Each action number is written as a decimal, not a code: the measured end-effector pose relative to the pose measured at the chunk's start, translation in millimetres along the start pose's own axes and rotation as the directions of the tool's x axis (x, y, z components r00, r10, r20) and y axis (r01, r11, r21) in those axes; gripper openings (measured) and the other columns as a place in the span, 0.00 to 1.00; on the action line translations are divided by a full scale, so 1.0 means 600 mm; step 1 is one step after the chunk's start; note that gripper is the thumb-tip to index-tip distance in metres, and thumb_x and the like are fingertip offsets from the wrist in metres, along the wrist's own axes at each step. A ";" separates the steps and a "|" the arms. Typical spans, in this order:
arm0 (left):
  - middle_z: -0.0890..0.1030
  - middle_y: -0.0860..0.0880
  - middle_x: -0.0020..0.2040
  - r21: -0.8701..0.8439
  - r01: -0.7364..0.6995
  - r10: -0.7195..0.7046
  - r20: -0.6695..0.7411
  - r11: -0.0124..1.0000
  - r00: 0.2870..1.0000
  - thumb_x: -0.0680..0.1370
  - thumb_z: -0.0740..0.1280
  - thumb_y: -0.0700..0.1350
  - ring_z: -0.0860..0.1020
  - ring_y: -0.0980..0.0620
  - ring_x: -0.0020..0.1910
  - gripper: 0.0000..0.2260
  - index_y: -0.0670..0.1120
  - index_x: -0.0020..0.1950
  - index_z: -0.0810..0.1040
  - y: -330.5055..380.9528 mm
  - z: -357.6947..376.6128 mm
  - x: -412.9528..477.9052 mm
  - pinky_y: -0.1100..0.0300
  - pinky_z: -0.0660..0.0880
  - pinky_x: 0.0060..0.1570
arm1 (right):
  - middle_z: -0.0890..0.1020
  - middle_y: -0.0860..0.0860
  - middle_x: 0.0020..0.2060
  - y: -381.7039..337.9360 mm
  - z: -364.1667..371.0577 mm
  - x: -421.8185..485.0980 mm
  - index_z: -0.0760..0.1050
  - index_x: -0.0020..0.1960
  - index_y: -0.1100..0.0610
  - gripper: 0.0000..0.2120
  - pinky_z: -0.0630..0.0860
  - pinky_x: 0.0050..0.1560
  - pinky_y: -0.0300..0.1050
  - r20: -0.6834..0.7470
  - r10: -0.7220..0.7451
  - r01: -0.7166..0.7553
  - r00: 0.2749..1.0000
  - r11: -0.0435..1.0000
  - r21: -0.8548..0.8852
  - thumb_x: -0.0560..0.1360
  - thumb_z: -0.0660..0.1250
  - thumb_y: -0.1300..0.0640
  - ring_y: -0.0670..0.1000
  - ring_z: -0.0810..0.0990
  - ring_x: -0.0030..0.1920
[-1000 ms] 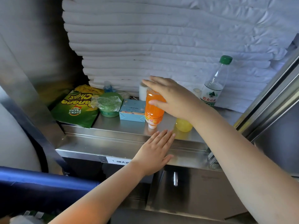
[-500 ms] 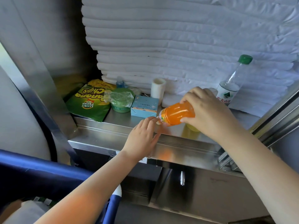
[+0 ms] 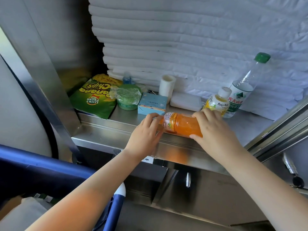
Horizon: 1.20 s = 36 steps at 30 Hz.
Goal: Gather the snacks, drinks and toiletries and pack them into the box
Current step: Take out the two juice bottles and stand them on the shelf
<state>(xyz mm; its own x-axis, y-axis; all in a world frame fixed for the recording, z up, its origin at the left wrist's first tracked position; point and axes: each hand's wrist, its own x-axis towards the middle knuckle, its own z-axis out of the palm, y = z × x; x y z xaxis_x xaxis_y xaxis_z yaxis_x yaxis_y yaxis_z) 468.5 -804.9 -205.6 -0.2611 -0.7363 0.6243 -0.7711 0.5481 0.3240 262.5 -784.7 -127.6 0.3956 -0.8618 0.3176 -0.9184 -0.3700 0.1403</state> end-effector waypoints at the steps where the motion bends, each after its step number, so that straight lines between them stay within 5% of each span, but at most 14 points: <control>1: 0.70 0.45 0.59 0.027 -0.068 0.069 -0.025 0.997 0.997 0.70 0.73 0.36 0.73 0.46 0.52 0.16 0.35 0.56 0.76 0.002 -0.001 0.000 0.55 0.77 0.43 | 0.75 0.52 0.53 -0.003 0.000 0.004 0.72 0.58 0.57 0.24 0.69 0.55 0.46 0.024 -0.033 0.034 0.999 0.998 -0.045 0.67 0.74 0.47 0.55 0.72 0.54; 3: 0.67 0.47 0.59 0.048 -0.128 0.130 -0.042 0.991 0.991 0.68 0.74 0.34 0.71 0.48 0.52 0.16 0.34 0.54 0.77 0.004 -0.001 0.000 0.58 0.72 0.45 | 0.76 0.51 0.55 -0.014 0.004 0.015 0.70 0.61 0.56 0.25 0.68 0.56 0.45 0.057 -0.090 0.093 0.994 0.994 -0.052 0.70 0.70 0.44 0.53 0.72 0.57; 8: 0.72 0.43 0.64 0.008 0.023 -0.024 0.088 1.000 0.996 0.74 0.69 0.38 0.78 0.45 0.50 0.22 0.39 0.67 0.71 -0.004 0.004 -0.009 0.54 0.78 0.44 | 0.71 0.50 0.66 -0.043 0.020 0.057 0.59 0.72 0.52 0.32 0.69 0.60 0.47 0.115 -0.141 0.138 0.983 0.990 0.040 0.73 0.66 0.43 0.53 0.69 0.64; 16: 0.71 0.40 0.65 0.004 -0.013 0.013 0.071 1.000 0.997 0.73 0.68 0.38 0.76 0.44 0.56 0.24 0.38 0.68 0.70 -0.003 -0.005 -0.033 0.52 0.75 0.55 | 0.75 0.47 0.63 -0.021 0.010 0.081 0.63 0.69 0.46 0.28 0.72 0.49 0.46 0.092 -0.031 0.007 0.995 0.969 0.249 0.72 0.68 0.43 0.50 0.73 0.60; 20: 0.68 0.39 0.68 -0.058 -0.120 0.122 0.042 0.991 0.992 0.75 0.66 0.40 0.72 0.45 0.61 0.26 0.40 0.72 0.64 0.002 0.003 -0.040 0.53 0.72 0.60 | 0.76 0.42 0.56 -0.005 -0.006 0.085 0.64 0.62 0.46 0.26 0.69 0.41 0.39 -0.024 0.129 -0.094 0.991 0.828 0.552 0.69 0.71 0.44 0.45 0.77 0.52; 22: 0.66 0.39 0.70 -0.055 -0.190 0.194 0.086 0.980 0.977 0.75 0.66 0.41 0.71 0.44 0.64 0.27 0.43 0.73 0.62 0.006 0.009 -0.040 0.54 0.69 0.63 | 0.73 0.39 0.54 -0.003 -0.004 0.084 0.63 0.62 0.48 0.26 0.68 0.39 0.28 -0.029 0.174 -0.117 0.984 0.765 0.634 0.70 0.72 0.46 0.42 0.76 0.49; 27: 0.62 0.42 0.74 0.026 -0.194 0.187 0.172 0.981 0.967 0.77 0.65 0.46 0.69 0.44 0.68 0.27 0.45 0.74 0.63 0.018 0.023 -0.037 0.55 0.61 0.68 | 0.72 0.38 0.55 0.006 0.013 0.083 0.61 0.62 0.50 0.26 0.70 0.43 0.26 0.003 0.193 -0.140 0.981 0.701 0.700 0.71 0.71 0.49 0.41 0.76 0.52; 31: 0.61 0.43 0.75 0.096 -0.205 0.183 0.200 0.974 0.963 0.77 0.66 0.47 0.64 0.45 0.72 0.27 0.46 0.74 0.62 0.018 0.029 -0.039 0.54 0.57 0.70 | 0.73 0.47 0.63 0.018 0.002 0.090 0.61 0.65 0.51 0.29 0.76 0.55 0.46 -0.007 0.182 -0.132 0.983 0.738 0.662 0.70 0.72 0.51 0.45 0.76 0.57; 34: 0.59 0.44 0.75 0.131 -0.220 0.184 0.238 0.967 0.954 0.78 0.64 0.48 0.61 0.47 0.73 0.27 0.45 0.75 0.61 0.016 0.030 -0.040 0.53 0.55 0.71 | 0.73 0.48 0.63 0.031 -0.038 0.109 0.64 0.70 0.50 0.26 0.75 0.56 0.45 -0.167 0.153 -0.021 0.974 0.794 0.607 0.74 0.68 0.55 0.44 0.74 0.58; 36: 0.60 0.45 0.75 0.178 -0.235 0.186 0.256 0.956 0.949 0.78 0.63 0.49 0.61 0.47 0.73 0.26 0.43 0.74 0.63 0.015 0.031 -0.040 0.52 0.54 0.71 | 0.76 0.45 0.59 0.039 -0.065 0.127 0.69 0.68 0.46 0.21 0.74 0.52 0.40 -0.142 0.094 0.002 0.985 0.827 0.562 0.76 0.65 0.57 0.42 0.75 0.54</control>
<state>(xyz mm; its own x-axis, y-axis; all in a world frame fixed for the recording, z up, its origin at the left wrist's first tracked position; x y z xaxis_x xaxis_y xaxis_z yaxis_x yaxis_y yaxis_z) 456.8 -789.7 -231.1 -0.5394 -0.6981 0.4708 -0.7788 0.6262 0.0363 271.3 -845.4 -63.5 0.3038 -0.8348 0.4591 -0.7608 -0.5026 -0.4106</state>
